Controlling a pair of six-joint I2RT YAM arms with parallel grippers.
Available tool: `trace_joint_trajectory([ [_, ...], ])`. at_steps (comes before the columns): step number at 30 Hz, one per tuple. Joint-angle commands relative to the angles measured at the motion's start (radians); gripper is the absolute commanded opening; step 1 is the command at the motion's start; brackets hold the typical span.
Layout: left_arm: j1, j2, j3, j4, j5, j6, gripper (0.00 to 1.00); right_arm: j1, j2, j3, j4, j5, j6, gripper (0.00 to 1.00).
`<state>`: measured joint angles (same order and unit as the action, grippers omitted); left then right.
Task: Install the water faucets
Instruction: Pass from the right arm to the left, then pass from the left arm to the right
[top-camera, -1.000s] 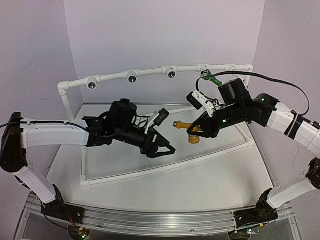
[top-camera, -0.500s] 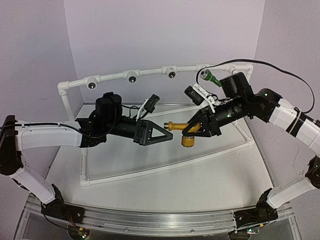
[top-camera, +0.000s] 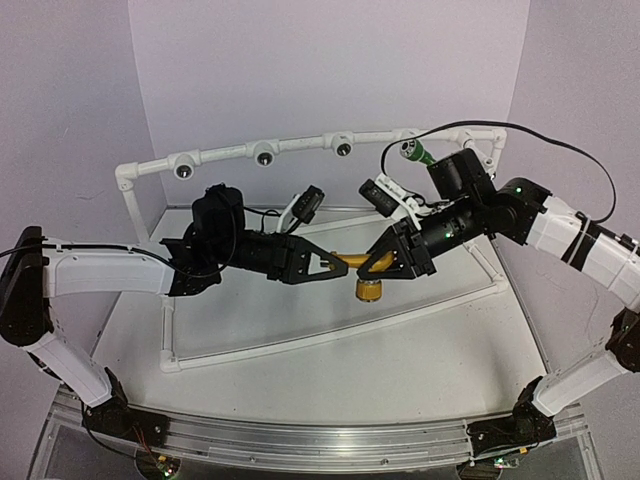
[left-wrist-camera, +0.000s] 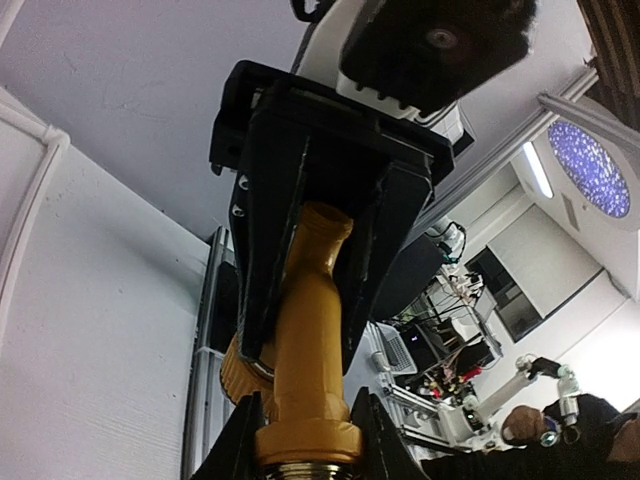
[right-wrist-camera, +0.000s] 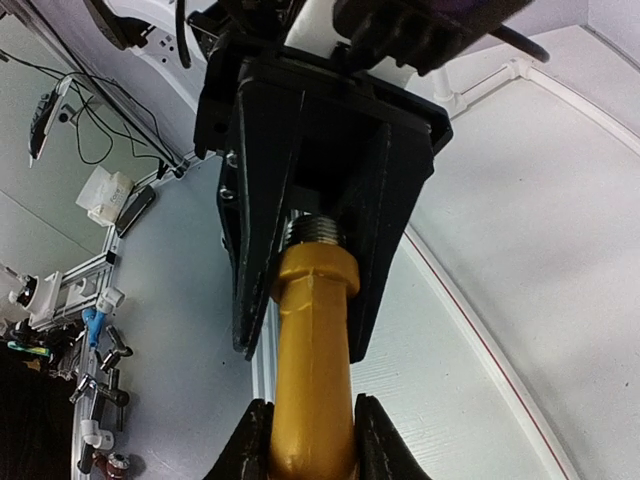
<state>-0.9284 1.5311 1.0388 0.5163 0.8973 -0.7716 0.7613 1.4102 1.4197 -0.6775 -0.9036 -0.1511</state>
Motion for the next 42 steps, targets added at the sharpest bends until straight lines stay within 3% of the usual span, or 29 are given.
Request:
trace_joint_trajectory([
  [1, 0.009, -0.039, 0.005, 0.068, -0.003, 0.017, 0.0, 0.006, -0.008, 0.002, 0.039, 0.038, 0.034, 0.06],
  [2, 0.009, -0.046, -0.001, 0.069, -0.02, 0.023, 0.0, 0.006, -0.021, -0.023, 0.085, 0.063, 0.079, 0.14],
  [8, 0.03, -0.094, -0.045, 0.113, -0.087, 0.015, 0.0, 0.006, -0.162, -0.29, 0.684, 0.17, 0.532, 0.88],
  [10, 0.035, -0.104, -0.059, 0.139, -0.094, -0.003, 0.0, 0.006, -0.222, -0.406, 0.893, 0.216, 0.683, 0.98],
  [12, 0.038, -0.108, -0.068, 0.157, -0.097, -0.016, 0.0, 0.006, -0.254, -0.454, 1.009, 0.251, 0.749, 0.98],
  [17, 0.04, -0.106, -0.073, 0.184, -0.088, -0.046, 0.0, 0.006, -0.22, -0.434, 1.044, 0.21, 0.783, 0.77],
  [22, 0.04, -0.112, -0.081, 0.211, -0.096, -0.066, 0.0, 0.012, -0.149, -0.398, 1.083, 0.152, 0.797, 0.67],
  [38, 0.042, -0.136, -0.115, 0.268, -0.125, -0.112, 0.0, 0.074, -0.041, -0.356, 1.096, 0.115, 0.779, 0.56],
  [41, 0.042, -0.139, -0.122, 0.269, -0.129, -0.115, 0.0, 0.076, -0.035, -0.351, 1.097, 0.112, 0.786, 0.09],
  [42, 0.043, -0.142, -0.126, 0.268, -0.135, -0.118, 0.0, 0.077, -0.032, -0.349, 1.098, 0.113, 0.792, 0.0],
])
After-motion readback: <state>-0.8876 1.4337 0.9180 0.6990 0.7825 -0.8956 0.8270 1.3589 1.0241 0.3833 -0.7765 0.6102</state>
